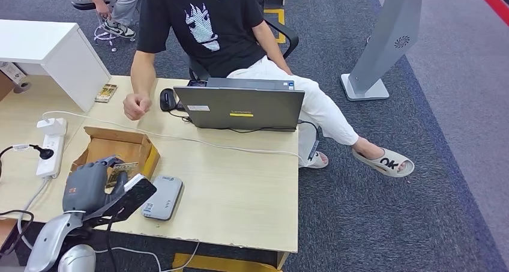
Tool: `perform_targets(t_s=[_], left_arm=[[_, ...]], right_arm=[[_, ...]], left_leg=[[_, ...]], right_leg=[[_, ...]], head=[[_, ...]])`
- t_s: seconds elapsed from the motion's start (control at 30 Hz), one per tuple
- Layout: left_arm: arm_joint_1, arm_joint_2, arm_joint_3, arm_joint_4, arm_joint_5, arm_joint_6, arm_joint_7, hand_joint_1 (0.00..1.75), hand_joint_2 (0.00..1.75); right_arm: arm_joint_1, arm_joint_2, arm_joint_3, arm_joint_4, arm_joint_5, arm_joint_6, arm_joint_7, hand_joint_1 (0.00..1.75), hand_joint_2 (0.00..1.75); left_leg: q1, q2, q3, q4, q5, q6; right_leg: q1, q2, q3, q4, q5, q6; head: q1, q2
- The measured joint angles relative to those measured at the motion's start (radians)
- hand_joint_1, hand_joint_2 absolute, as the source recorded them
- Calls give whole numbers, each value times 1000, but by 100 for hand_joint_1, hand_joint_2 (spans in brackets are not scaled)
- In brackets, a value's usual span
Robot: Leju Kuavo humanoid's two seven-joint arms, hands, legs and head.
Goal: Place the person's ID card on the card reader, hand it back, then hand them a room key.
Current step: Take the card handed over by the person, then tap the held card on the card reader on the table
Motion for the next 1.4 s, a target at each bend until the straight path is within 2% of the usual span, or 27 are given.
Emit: perform_targets(t_s=[0.23, 0.53, 0.9, 1.4], left_arm=[[-6, -11, 71, 31, -39, 8, 1, 175, 175], [-83, -12, 136, 172, -97, 111, -5, 175, 175], [-157, -24, 107, 279, -151, 141, -32, 175, 175], [-167, -33, 79, 306, -152, 142, -32, 175, 175]], right_arm=[[-2, 0, -2, 1, 19, 9, -20, 0, 175], [-2, 0, -14, 13, 69, 25, -61, 0, 175], [-2, 0, -18, 23, 101, 40, -65, 0, 175], [-2, 0, -23, 29, 106, 42, -67, 0, 175]], left_leg=[[0, 0, -1, 0, 0, 0], [0, -1, -1, 0, 0, 0], [0, -2, -1, 0, 0, 1], [0, -1, -1, 0, 0, 0]], right_leg=[[0, 0, 0, 0, 0, 0], [0, -2, 1, 0, 0, 0], [0, -2, 1, 0, 0, 0], [0, -1, 0, 0, 0, 0]], head=[[0, 0], [0, 0], [0, 0], [0, 0]])
